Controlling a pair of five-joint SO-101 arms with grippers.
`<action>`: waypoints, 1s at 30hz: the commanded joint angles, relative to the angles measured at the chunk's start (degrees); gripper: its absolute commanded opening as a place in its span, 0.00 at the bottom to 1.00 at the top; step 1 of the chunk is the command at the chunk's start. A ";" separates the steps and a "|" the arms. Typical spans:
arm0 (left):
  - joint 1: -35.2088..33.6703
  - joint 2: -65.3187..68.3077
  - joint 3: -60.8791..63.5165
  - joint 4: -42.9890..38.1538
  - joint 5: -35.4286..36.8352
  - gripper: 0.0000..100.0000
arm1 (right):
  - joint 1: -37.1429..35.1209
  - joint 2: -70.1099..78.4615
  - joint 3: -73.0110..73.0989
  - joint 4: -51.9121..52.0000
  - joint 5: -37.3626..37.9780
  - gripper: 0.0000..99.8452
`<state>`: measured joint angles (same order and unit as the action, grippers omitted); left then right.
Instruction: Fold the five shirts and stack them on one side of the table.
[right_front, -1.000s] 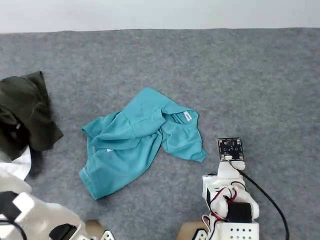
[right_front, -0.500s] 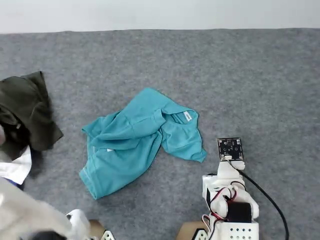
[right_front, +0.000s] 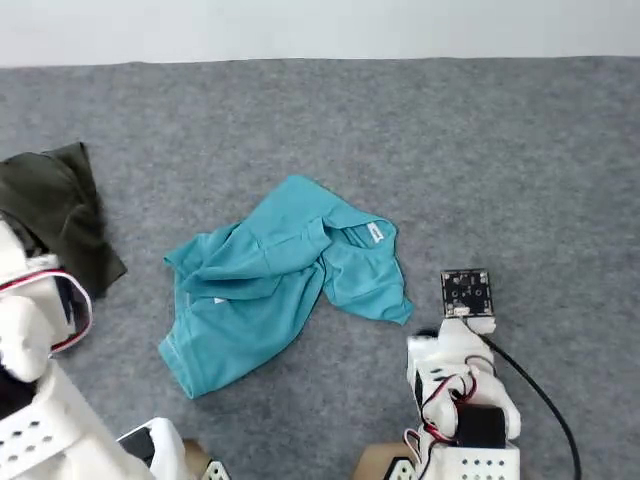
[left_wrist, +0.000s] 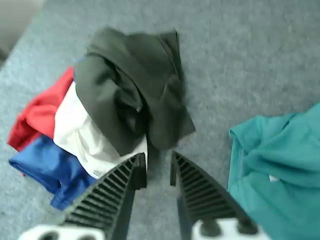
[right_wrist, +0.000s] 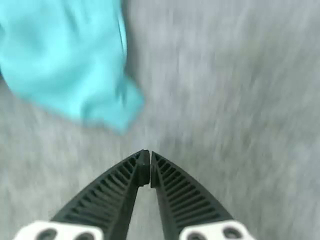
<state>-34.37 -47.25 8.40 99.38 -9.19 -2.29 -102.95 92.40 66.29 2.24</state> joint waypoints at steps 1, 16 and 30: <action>-0.35 -1.93 4.26 1.05 0.53 0.05 | -2.86 0.22 -5.80 -6.99 0.62 0.01; -9.58 -2.46 20.09 -0.18 0.53 0.01 | -14.90 16.57 -36.22 6.99 2.81 0.01; -9.85 -2.46 20.18 -0.18 0.53 0.01 | -20.18 72.66 -65.05 6.90 13.36 0.01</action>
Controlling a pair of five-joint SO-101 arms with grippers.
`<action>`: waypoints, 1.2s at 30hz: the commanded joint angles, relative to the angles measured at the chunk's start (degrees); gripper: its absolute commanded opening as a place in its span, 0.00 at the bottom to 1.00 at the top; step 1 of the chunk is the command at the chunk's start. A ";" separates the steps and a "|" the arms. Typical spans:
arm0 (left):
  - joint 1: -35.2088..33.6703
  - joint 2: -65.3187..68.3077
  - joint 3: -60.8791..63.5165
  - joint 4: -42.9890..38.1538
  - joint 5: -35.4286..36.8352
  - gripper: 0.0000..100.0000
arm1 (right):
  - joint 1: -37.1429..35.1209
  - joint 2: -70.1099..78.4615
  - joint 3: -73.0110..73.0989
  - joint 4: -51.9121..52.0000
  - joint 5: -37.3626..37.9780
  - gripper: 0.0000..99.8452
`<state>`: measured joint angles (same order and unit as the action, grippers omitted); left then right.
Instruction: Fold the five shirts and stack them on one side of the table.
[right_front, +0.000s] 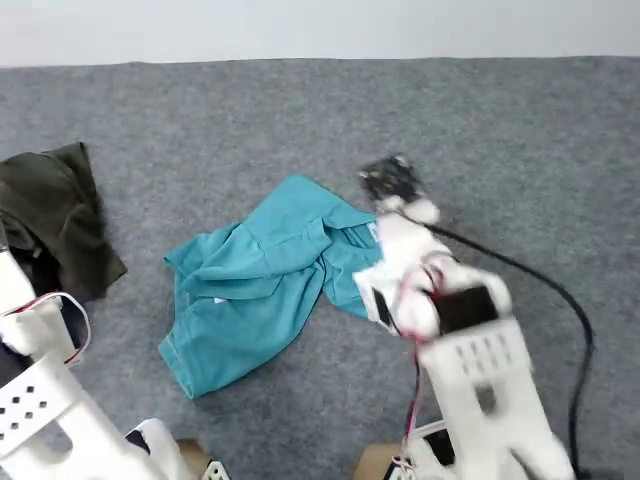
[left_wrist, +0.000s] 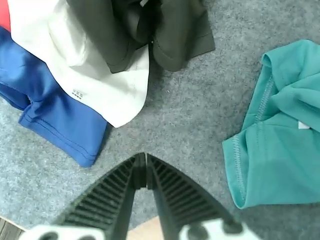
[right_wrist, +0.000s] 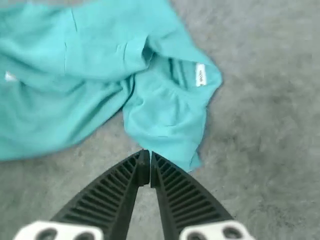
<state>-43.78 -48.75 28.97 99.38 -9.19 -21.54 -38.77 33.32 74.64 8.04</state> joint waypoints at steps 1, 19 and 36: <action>-0.44 -0.97 -0.40 -0.18 0.53 0.01 | -1.10 11.12 -7.38 -2.07 11.34 0.01; -0.35 -0.97 -0.31 -0.18 0.53 0.01 | -10.51 52.00 -40.53 7.08 29.80 0.40; -0.35 -0.97 -0.31 0.00 0.53 0.01 | -9.89 72.57 -65.49 7.08 31.91 0.09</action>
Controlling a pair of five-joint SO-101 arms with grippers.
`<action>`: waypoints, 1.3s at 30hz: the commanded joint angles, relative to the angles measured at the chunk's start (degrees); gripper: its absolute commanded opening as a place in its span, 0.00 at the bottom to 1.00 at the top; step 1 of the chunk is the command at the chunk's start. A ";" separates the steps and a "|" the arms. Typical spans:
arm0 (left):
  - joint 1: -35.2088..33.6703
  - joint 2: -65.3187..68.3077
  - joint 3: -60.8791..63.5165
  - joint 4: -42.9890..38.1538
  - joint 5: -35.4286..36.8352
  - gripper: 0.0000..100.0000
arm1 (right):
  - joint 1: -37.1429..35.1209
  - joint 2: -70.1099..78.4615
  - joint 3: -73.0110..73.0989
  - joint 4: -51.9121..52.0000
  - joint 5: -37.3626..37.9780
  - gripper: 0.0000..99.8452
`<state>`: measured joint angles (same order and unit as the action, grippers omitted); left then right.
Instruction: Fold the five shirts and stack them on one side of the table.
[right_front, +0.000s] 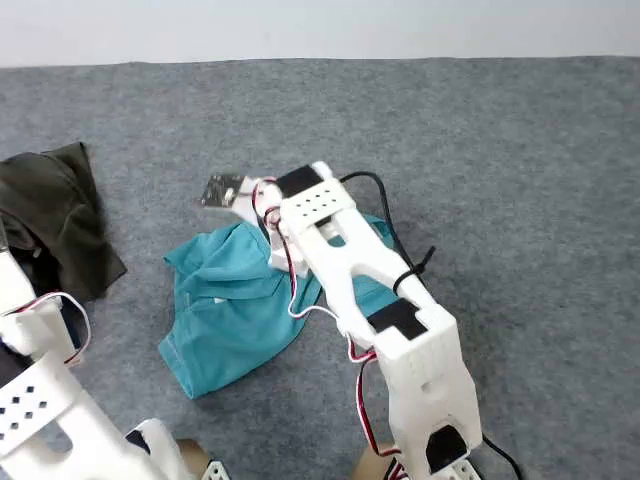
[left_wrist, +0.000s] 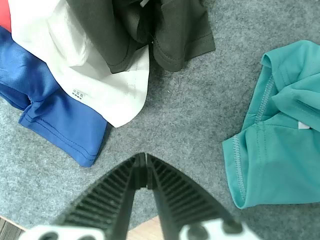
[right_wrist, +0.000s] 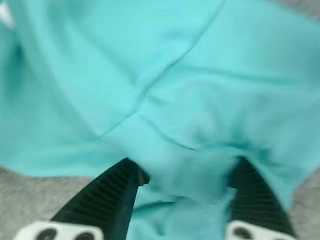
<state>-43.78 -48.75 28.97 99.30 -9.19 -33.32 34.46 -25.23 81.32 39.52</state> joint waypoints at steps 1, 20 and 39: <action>-0.35 -0.97 -0.31 0.09 0.53 0.01 | 2.33 -0.66 -8.44 0.40 0.53 0.06; -0.18 -0.97 -0.31 0.00 0.53 0.01 | 10.51 -11.65 -19.78 21.67 -0.88 0.01; -0.09 -0.97 -0.66 -0.09 0.53 0.01 | 36.00 -12.97 4.84 7.08 -0.53 0.01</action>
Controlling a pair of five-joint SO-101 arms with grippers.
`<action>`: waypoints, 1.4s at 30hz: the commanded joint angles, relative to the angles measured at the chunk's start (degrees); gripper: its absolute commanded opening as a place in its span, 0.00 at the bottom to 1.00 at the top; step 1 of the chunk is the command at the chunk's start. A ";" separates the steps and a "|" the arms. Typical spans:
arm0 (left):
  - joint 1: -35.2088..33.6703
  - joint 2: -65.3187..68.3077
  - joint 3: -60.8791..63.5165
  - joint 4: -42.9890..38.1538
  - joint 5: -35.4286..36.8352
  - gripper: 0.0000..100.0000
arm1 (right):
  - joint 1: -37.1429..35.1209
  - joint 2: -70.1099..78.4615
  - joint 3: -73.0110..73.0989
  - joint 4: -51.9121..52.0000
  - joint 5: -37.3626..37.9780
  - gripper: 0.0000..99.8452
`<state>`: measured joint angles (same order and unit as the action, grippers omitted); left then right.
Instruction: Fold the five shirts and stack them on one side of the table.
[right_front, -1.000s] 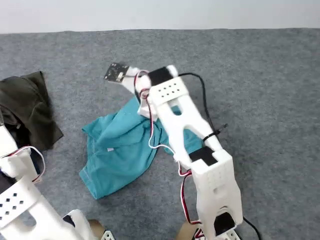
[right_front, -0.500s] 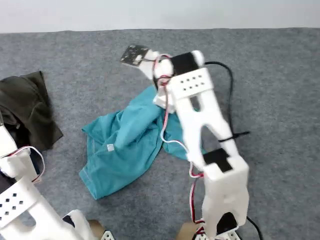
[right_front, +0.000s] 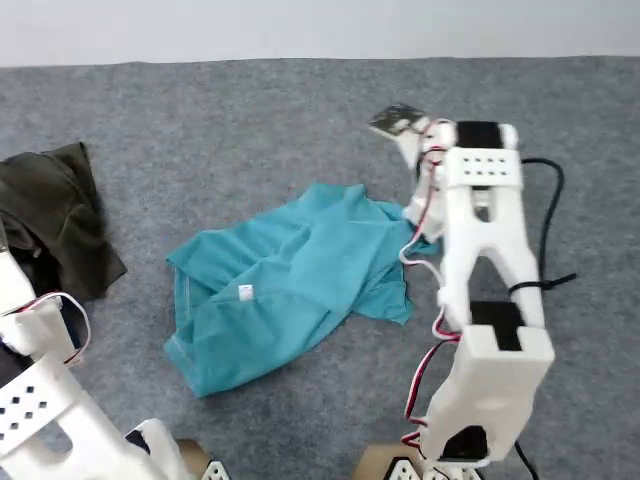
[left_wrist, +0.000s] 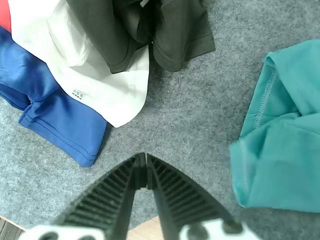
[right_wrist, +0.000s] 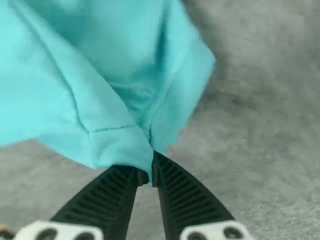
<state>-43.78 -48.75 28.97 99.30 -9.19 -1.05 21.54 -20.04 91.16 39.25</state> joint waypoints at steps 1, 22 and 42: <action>-0.09 -1.05 -0.84 -0.09 0.35 0.01 | 4.79 0.13 -0.35 -3.30 -0.26 0.01; 10.81 -1.05 -7.78 0.97 0.62 0.01 | 6.81 -10.07 -3.52 11.74 -0.26 0.34; 10.81 -1.05 -7.52 0.79 0.62 0.01 | -17.45 -36.00 49.93 -8.40 7.38 0.37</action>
<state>-33.32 -48.84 23.34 99.38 -9.01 -16.09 -11.96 27.52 88.09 46.29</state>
